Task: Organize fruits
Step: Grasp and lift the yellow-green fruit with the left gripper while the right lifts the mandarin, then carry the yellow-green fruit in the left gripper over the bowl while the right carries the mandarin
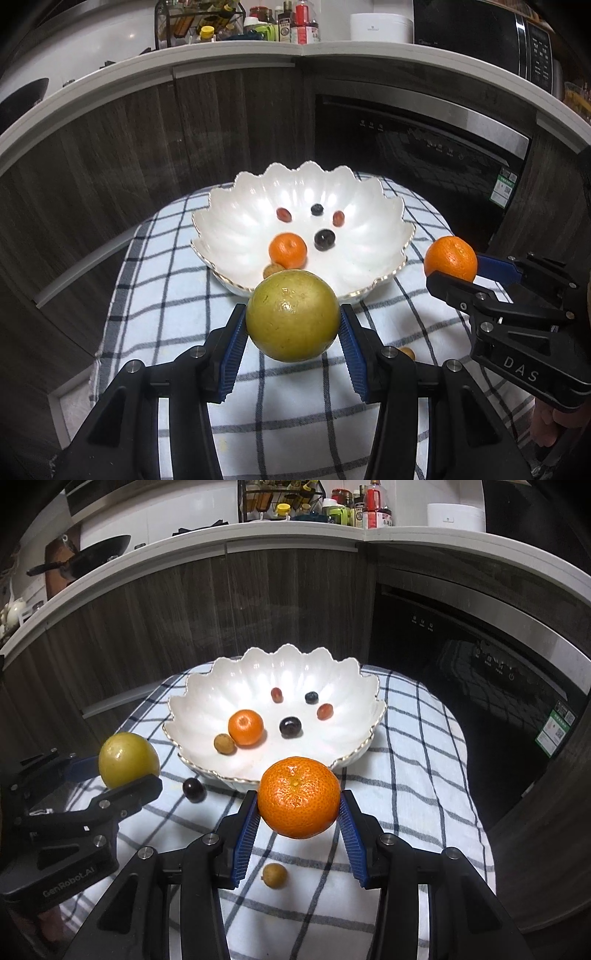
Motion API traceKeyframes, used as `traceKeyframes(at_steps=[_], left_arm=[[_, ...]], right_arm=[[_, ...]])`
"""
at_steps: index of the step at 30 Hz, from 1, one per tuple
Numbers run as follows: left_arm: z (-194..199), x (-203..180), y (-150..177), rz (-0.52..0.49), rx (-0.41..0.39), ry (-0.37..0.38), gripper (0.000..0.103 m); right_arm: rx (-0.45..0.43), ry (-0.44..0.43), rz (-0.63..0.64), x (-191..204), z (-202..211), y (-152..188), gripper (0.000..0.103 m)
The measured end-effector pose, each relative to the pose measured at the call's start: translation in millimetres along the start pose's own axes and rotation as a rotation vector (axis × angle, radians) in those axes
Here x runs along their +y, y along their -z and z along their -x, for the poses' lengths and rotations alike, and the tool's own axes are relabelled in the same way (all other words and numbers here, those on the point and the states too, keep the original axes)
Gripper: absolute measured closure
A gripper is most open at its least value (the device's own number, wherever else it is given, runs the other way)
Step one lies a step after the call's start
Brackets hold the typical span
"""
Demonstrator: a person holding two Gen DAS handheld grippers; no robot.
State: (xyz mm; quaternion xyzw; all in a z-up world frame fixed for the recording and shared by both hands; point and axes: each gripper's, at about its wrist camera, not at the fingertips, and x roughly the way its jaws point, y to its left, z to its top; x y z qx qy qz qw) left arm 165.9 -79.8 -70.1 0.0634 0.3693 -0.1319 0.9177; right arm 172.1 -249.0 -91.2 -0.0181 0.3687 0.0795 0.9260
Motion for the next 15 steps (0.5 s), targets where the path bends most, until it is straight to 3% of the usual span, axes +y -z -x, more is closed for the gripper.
traceKeyframes(at_steps=[15], left_arm=[[2,16,-32,0.014,-0.036,-0.019,0.055]], right_arm=[[-0.042,0.007,0.012,7,6,-32,0.059]])
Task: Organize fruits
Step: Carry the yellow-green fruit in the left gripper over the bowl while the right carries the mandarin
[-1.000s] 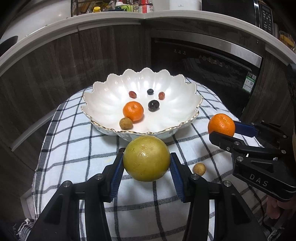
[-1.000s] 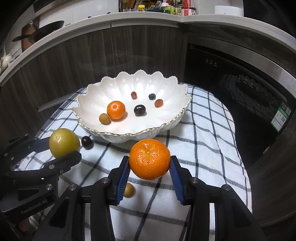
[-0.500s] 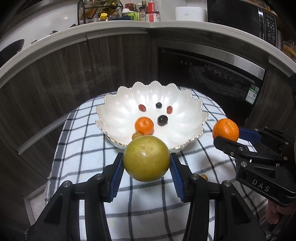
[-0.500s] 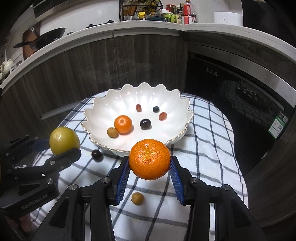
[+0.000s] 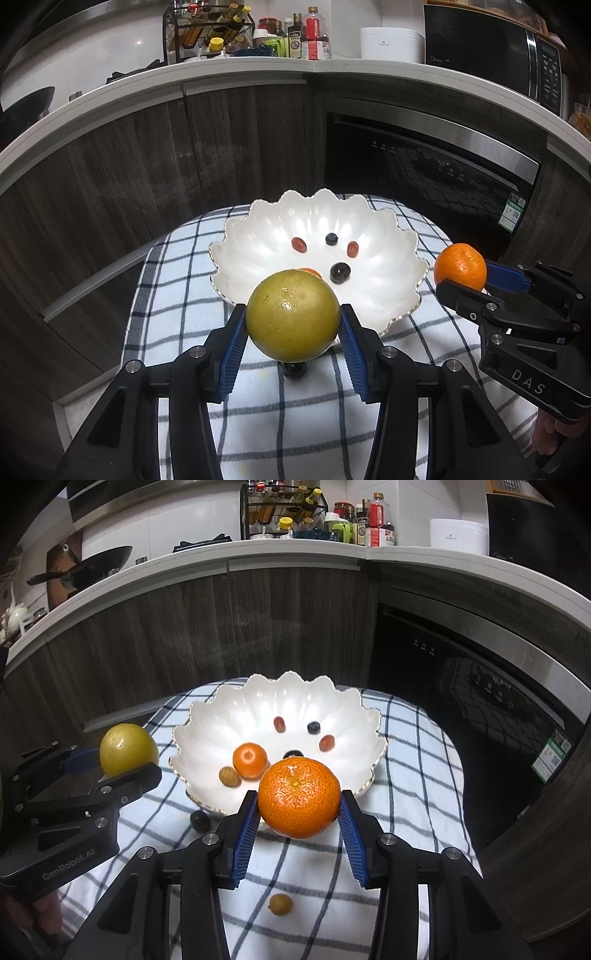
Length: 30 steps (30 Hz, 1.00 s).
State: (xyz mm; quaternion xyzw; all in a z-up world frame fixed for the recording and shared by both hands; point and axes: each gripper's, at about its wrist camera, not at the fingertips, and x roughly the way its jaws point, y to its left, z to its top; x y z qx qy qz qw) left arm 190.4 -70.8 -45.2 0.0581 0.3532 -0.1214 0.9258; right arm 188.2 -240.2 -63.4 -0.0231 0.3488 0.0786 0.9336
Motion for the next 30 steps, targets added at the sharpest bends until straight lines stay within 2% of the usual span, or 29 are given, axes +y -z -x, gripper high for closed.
traceKeyframes(at_steps=[11,30], left_arm=[[-8,12,-15,0.01,-0.005,-0.007,0.055],[-47,31,-40,0.024,0.012,-0.02,0.055]], right_arm=[[-0.007,0.027,-0.001,5,-4,-20,0.059],[0.029,0.072,-0.041,-4,-32,-40,0.059]])
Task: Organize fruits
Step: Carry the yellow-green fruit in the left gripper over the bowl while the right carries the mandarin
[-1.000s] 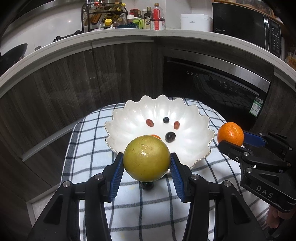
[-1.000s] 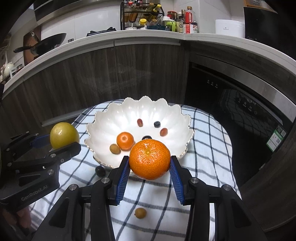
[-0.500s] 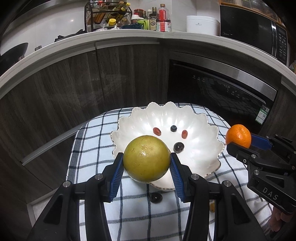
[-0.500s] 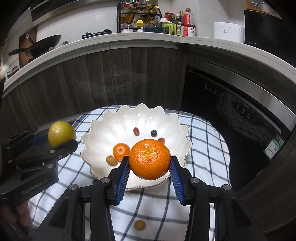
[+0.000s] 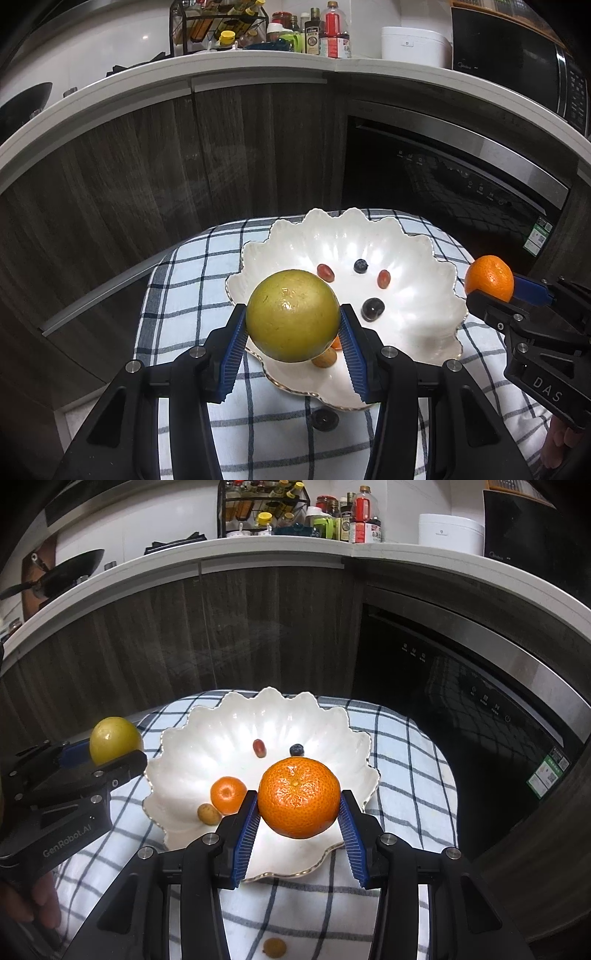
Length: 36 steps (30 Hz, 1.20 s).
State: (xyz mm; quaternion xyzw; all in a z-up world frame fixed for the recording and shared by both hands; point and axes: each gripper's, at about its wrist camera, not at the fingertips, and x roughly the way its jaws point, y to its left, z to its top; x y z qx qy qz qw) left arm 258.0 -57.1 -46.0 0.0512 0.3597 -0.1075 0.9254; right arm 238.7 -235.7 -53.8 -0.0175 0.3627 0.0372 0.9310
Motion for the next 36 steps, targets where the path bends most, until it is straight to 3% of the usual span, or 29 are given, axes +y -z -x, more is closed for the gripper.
traceKeyframes(at_steps=[36], left_arm=[[-66,10,2,-0.014,0.129,-0.02,0.055]], right_arm=[[0.136,0.05,-0.051,-13,-65,2,0.058]])
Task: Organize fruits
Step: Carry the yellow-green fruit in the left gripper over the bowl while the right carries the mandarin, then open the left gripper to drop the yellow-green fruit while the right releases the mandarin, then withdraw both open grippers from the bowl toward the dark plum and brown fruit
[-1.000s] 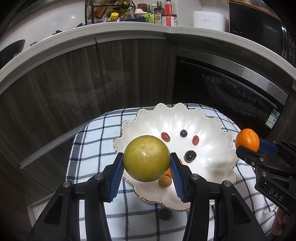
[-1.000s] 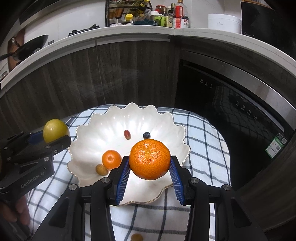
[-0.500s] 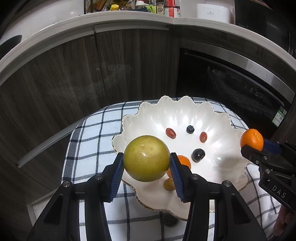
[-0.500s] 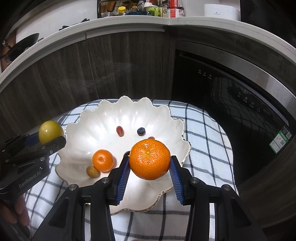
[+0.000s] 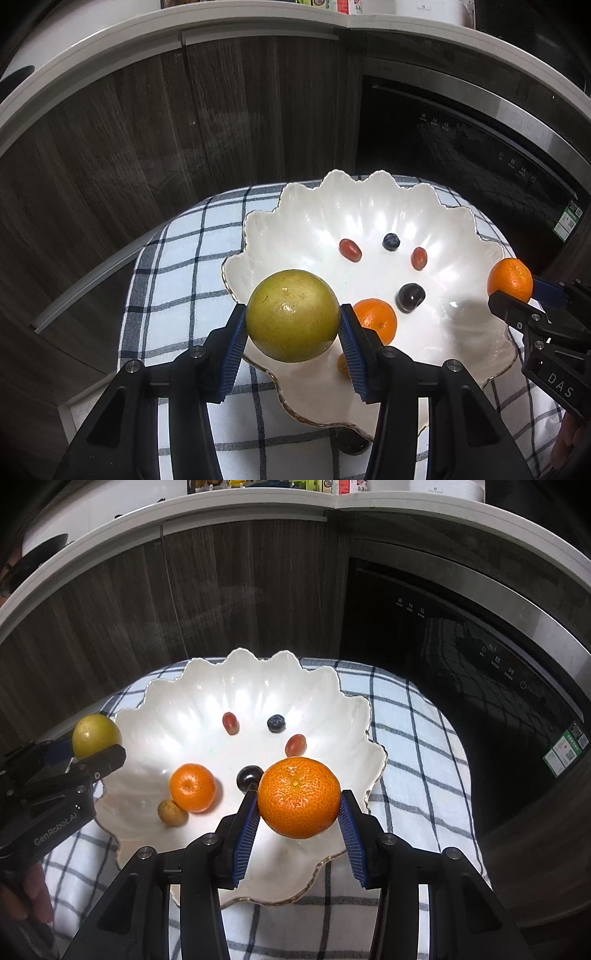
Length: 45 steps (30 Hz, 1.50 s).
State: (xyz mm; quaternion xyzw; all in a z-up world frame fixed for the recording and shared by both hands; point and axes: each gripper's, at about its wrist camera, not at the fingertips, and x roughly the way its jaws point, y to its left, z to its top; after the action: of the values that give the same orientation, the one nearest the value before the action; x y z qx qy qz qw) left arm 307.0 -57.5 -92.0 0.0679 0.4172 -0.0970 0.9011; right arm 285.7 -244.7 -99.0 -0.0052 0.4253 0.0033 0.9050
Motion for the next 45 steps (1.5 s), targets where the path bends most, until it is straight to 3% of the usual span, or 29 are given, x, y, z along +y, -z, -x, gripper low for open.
traceKeyframes(at_steps=[1,4,7,9,11,45], left_arm=[[-1,0,0,-0.002,-0.001,-0.002,0.053],[4,-2,-1,-0.006,-0.032,-0.025,0.034],[7,0,-4,-0.004,-0.043,-0.033,0.032],[8,1,-5,-0.006,-0.044,-0.038,0.03],[10,0,-5,-0.01,-0.051,-0.039,0.026],[81,3,8,-0.016,-0.129,-0.049,0.019]], right_arm=[[0.002,0.0,0.0,0,0,1,0.058],[0.018,0.002,-0.003,-1,-3,2,0.058],[0.045,0.006,-0.009,-3,-7,2,0.056],[0.042,0.021,-0.016,-5,-7,2,0.035],[0.01,0.029,-0.028,-7,-2,2,0.022],[-0.12,0.059,-0.058,-2,69,9,0.022]])
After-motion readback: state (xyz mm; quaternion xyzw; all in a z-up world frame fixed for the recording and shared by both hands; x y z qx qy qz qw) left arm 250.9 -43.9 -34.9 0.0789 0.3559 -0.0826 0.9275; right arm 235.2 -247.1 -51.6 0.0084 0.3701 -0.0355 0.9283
